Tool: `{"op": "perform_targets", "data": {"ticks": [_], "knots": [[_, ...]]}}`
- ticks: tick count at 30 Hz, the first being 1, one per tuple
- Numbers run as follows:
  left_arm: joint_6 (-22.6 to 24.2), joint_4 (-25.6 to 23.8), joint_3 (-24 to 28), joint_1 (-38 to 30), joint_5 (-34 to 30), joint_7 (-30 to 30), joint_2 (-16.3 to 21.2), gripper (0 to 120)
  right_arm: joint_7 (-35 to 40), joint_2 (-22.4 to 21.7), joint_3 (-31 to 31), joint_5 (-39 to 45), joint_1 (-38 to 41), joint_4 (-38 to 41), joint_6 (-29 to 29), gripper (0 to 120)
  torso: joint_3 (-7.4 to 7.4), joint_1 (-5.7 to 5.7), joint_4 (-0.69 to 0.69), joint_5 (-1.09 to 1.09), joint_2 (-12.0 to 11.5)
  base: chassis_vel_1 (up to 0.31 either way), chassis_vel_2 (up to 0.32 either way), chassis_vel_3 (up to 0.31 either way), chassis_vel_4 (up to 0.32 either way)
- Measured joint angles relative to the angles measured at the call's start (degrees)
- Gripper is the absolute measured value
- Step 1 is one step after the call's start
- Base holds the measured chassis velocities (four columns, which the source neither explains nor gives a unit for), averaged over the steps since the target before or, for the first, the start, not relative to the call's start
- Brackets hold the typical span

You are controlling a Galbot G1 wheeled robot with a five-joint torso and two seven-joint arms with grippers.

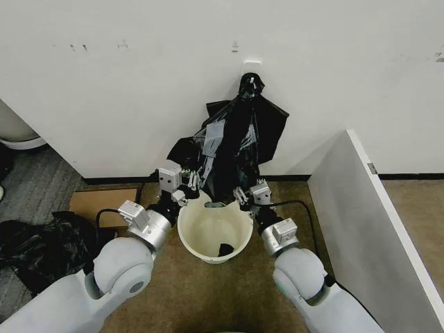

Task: Place the garbage bag over the trash bin.

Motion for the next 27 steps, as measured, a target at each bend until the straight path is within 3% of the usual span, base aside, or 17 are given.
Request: {"op": "perform_targets", "data": {"ticks": [4, 7, 9, 14, 19, 23, 27], "knots": [[0.0, 0.0, 0.0, 0.0, 0.0, 0.0, 0.0, 0, 0.0, 0.3, -0.4, -1.5, 0.3, -0.6, 0.0, 64, 0.0, 0.0, 0.0, 0.0, 0.0, 0.0, 0.0, 0.0, 0.0], [0.0, -0.1, 0.0, 0.0, 0.0, 0.0, 0.1, 0, 0.1, 0.8, -0.8, -3.4, 0.8, -1.7, 0.0, 83, 0.0, 0.0, 0.0, 0.0, 0.0, 0.0, 0.0, 0.0, 0.0], [0.0, -0.2, 0.0, 0.0, 0.0, 0.0, 0.1, 0, 0.2, 0.9, -0.8, -3.8, 1.0, -1.9, 0.0, 86, 0.0, 0.0, 0.0, 0.0, 0.0, 0.0, 0.0, 0.0, 0.0], [0.0, -0.4, -0.3, 0.1, 0.0, 0.0, 0.0, 0, 2.2, 1.1, -0.8, -7.3, 2.5, -4.1, -1.5, 65, 0.0, 0.0, 0.0, 0.0, 0.0, 0.0, 0.0, 0.0, 0.0], [0.0, -0.4, -0.3, 0.0, 0.0, 0.1, -0.2, 0, 2.7, 1.0, -0.7, -7.4, 2.7, -4.2, -2.0, 52, 0.0, 0.0, 0.0, 0.0, 0.0, 0.0, 0.0, 0.0, 0.0], [0.0, -0.4, -0.2, 0.0, 0.0, 0.1, -0.3, 0, 2.9, 0.9, -0.5, -7.4, 2.5, -4.2, -2.0, 32, 0.0, 0.0, 0.0, 0.0, 0.0, 0.0, 0.0, 0.0, 0.0], [0.0, -0.5, -0.4, 0.4, 0.0, 0.1, -0.2, 0, 3.1, 0.9, -0.3, -7.0, 2.2, -3.8, -1.9, 20, 0.0, 0.0, 0.0, 0.0, 0.0, 0.0, 0.0, 0.0, 0.0]]}}
